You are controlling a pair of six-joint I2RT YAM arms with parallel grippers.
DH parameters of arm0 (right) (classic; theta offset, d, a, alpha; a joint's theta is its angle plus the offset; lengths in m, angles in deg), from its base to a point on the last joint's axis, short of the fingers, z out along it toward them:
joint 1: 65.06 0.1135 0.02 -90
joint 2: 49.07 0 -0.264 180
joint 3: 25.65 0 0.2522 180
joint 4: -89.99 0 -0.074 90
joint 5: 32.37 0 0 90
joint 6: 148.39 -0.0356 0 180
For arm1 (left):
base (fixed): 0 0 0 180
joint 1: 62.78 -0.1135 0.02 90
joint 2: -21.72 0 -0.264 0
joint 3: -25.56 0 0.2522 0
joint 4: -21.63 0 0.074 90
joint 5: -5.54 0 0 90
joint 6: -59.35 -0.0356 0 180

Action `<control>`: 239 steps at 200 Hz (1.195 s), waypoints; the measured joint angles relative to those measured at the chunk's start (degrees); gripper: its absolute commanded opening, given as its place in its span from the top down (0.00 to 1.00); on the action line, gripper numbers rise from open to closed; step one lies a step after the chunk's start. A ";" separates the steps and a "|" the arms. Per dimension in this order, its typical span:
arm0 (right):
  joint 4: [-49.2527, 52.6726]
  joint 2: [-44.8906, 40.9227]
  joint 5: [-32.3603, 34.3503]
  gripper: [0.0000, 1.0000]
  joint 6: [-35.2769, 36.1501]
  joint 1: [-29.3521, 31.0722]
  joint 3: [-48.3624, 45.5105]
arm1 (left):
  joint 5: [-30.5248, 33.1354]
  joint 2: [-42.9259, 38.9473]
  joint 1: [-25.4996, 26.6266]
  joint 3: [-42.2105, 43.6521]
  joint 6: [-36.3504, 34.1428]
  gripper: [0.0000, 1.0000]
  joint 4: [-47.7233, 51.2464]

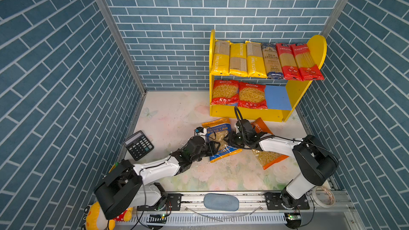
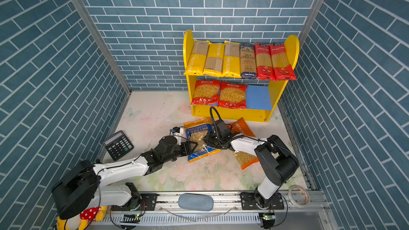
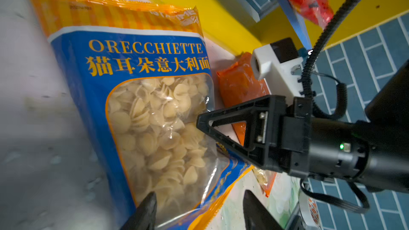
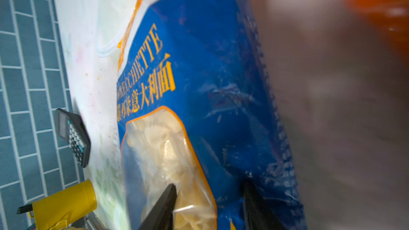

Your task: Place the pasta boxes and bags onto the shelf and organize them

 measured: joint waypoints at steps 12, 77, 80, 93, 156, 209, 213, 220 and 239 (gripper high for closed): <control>-1.55 2.19 -0.13 0.51 -0.96 1.44 1.77 | 2.58 -3.67 -0.90 -0.92 -1.07 0.34 6.10; 3.54 -1.73 -4.52 0.41 2.01 -0.04 2.86 | 10.78 -10.05 -2.49 -5.51 -5.03 0.33 25.49; 4.55 -2.73 -4.61 0.41 2.56 -0.63 2.82 | 10.95 -9.92 -2.43 -5.84 -5.25 0.33 25.68; 8.46 -8.26 -5.46 0.41 5.33 -3.80 2.27 | 11.96 -8.98 -1.51 -7.76 -6.05 0.33 26.18; 23.89 -30.08 -5.97 0.40 15.19 -27.91 -7.34 | 16.44 12.76 13.51 -26.67 -12.09 0.32 23.34; 28.30 -28.79 -1.11 0.35 20.35 -44.11 -7.34 | 11.74 30.32 17.49 -40.57 -13.92 0.29 17.84; 28.24 -28.46 -0.66 0.34 20.37 -44.94 -7.34 | 11.21 31.28 17.51 -41.11 -13.77 0.28 17.38; 28.06 -27.67 0.33 0.34 20.46 -46.56 -7.32 | 10.25 32.85 17.51 -41.92 -13.38 0.27 16.59; 26.73 -25.03 2.05 0.33 20.44 -49.05 -7.30 | 7.28 36.96 17.49 -43.21 -11.15 0.25 13.42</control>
